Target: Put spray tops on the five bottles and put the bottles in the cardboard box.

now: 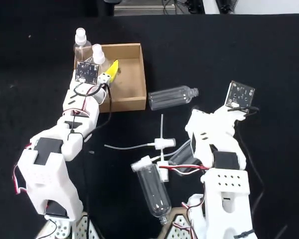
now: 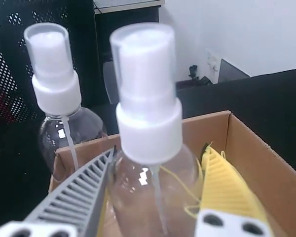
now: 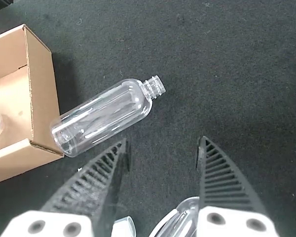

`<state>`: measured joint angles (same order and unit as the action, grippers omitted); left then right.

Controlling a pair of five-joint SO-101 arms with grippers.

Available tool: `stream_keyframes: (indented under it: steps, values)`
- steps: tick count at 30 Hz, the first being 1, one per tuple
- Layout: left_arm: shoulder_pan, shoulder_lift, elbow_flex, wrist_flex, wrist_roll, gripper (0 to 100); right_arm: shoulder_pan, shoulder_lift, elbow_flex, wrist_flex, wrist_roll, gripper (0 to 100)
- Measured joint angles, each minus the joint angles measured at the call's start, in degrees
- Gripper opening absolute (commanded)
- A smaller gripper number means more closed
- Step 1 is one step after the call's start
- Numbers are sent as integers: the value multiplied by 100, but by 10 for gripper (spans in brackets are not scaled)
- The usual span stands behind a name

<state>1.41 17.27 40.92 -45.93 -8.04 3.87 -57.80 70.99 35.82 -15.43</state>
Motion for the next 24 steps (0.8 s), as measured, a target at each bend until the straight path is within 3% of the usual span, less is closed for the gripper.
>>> stream_keyframes:
  steps: [24]
  values:
    - [-18,413,-273,0,26,262,0,0,0,0,0,201]
